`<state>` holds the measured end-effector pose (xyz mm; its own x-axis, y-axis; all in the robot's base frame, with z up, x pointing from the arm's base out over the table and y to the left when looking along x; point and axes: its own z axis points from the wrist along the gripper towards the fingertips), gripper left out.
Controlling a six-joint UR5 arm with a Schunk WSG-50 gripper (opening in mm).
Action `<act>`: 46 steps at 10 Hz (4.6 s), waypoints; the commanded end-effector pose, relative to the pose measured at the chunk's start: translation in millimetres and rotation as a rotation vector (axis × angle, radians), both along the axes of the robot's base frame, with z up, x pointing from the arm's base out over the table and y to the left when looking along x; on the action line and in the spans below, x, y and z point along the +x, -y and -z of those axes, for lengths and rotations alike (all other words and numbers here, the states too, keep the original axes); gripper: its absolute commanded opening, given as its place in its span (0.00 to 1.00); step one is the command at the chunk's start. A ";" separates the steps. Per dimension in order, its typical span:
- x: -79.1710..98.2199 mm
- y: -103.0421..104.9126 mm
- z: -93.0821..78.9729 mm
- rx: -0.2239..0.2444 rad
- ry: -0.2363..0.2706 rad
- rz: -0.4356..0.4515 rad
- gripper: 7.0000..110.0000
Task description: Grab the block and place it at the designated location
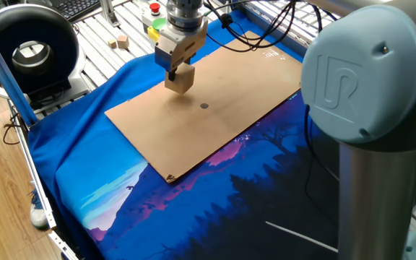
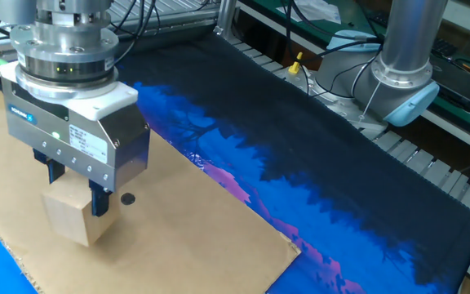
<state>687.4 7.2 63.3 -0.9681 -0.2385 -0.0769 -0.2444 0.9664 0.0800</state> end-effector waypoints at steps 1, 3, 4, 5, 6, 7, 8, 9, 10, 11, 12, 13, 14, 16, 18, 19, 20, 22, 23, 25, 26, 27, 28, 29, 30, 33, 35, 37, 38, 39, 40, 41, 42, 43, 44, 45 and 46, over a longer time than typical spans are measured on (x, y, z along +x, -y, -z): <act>0.1 4.5 -0.6 -0.008 0.002 0.005 0.00; 1.2 13.3 0.0 -0.043 0.005 0.021 0.00; 1.2 13.3 0.0 -0.043 0.005 0.019 0.00; 0.8 15.9 0.1 -0.054 0.004 0.013 0.00; -1.8 18.6 0.4 -0.064 -0.007 0.029 0.00; -3.2 17.8 0.4 -0.059 -0.016 0.067 0.00; -3.2 16.3 0.3 -0.051 -0.017 0.090 0.00; -3.5 15.1 0.3 -0.046 -0.020 0.108 0.00; -3.5 13.6 0.2 -0.039 -0.022 0.125 0.00; -2.7 12.4 0.1 -0.034 -0.019 0.134 0.00; -7.8 11.5 0.1 -0.029 -0.020 0.141 0.00; -16.0 12.6 1.2 -0.025 -0.017 0.144 0.00; -23.3 14.5 1.9 -0.017 -0.016 0.142 0.00; -39.0 16.8 1.1 -0.018 -0.026 0.146 0.00; -48.8 16.5 9.5 -0.003 -0.007 0.141 0.00; -54.0 16.6 16.1 0.002 0.007 0.136 0.00; -57.0 16.7 20.0 0.002 0.014 0.135 0.00; -64.0 13.9 20.6 0.013 0.011 0.134 0.00; -65.4 14.4 21.8 0.016 0.014 0.133 0.00; -69.4 14.0 22.9 0.020 -0.001 0.130 0.00; -69.4 6.6 22.9 0.054 0.002 0.113 0.00; -63.6 -3.6 23.1 0.109 0.034 0.078 0.15; -59.9 -9.6 23.9 0.146 0.056 0.061 0.15; -58.3 -9.1 25.2 0.149 0.065 0.053 0.57; -57.3 -5.4 25.6 0.133 0.071 0.047 0.57; -59.2 9.7 22.7 0.066 0.080 0.017 0.57; -69.3 5.3 10.2 0.070 0.079 0.017 0.57; -73.5 0.4 3.0 0.088 0.079 0.025 0.79; -76.3 0.4 -0.7 0.088 0.078 0.025 0.79; -77.9 5.8 -5.8 0.065 0.085 0.014 0.79; -78.1 15.7 -12.6 0.022 0.096 -0.002 0.79; -74.9 31.0 -19.9 -0.040 0.101 -0.012 0.79; -72.0 41.5 -29.5 -0.083 0.084 -0.005 0.36; -67.1 48.9 -46.7 -0.118 0.060 0.007 0.36; -63.5 61.3 -64.6 -0.174 0.033 0.030 0.36; -57.1 70.1 -76.9 -0.213 0.022 0.057 0.36; -49.1 74.5 -78.1 -0.217 0.028 0.067 0.36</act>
<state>625.4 -48.7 114.4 -0.9711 -0.2234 -0.0841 -0.2175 0.9733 -0.0736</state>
